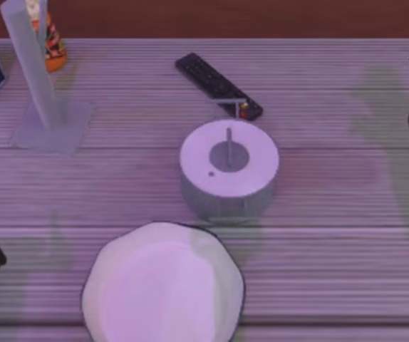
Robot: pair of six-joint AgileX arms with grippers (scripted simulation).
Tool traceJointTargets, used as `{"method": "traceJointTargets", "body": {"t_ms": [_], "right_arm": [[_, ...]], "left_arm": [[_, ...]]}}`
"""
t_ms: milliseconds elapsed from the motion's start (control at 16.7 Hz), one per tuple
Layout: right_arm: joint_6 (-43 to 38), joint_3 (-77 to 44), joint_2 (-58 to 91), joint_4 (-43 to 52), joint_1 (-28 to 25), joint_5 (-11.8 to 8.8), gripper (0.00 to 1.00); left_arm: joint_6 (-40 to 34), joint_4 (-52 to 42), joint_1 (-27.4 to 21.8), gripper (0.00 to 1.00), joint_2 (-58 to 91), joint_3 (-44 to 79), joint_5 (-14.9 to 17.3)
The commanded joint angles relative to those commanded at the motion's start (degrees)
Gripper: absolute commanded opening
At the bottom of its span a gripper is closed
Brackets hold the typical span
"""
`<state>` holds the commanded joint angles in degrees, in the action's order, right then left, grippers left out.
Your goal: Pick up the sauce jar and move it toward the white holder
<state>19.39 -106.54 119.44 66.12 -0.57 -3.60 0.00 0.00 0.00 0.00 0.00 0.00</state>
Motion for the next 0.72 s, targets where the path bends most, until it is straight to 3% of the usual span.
{"method": "traceJointTargets", "body": {"t_ms": [180,540,720], "right_arm": [[-5.8,2.2,0.0,-1.8,-2.8,1.2,0.00],[-28.7,10.8,-1.5,-8.6,-12.4,5.5,0.00],[-35.6,14.4,-2.5,-11.5,-16.0,7.2,0.00]], "left_arm": [[0.0,0.0,0.0,1.00,0.0,0.0,0.0],[0.0,0.0,0.0,1.00,0.0,0.0,0.0],[0.0,0.0,0.0,1.00,0.0,0.0,0.0]]}}
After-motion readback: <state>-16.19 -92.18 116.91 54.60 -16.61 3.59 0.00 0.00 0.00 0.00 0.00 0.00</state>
